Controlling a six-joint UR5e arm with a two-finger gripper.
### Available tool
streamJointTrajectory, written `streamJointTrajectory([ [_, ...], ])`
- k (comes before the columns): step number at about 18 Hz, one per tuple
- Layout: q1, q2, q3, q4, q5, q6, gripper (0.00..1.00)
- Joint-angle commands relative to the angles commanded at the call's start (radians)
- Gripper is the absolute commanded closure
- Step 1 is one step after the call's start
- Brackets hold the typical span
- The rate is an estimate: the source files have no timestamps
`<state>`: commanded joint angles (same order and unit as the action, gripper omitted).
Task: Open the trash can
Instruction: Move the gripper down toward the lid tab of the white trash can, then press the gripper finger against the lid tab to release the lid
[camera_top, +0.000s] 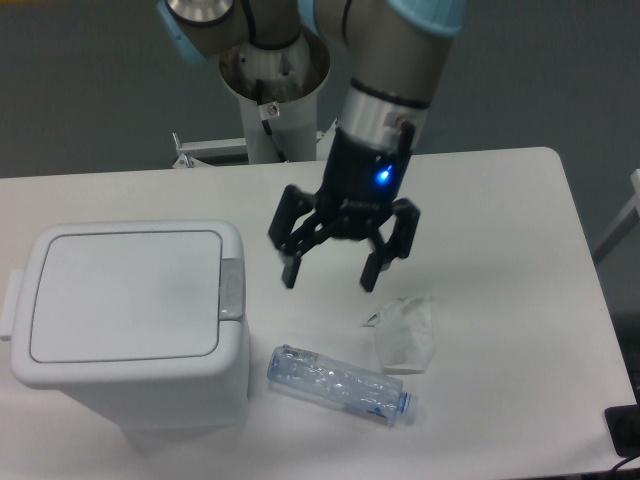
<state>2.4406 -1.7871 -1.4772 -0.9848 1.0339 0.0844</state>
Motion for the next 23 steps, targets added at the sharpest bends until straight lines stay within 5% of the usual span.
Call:
streamJointTrajectory([
  [11,-0.043,0.011,-0.072,0.012,0.006,0.011,0.0],
  [23,-0.045,0.014,-0.075,0.012,0.034,0.012,0.0],
])
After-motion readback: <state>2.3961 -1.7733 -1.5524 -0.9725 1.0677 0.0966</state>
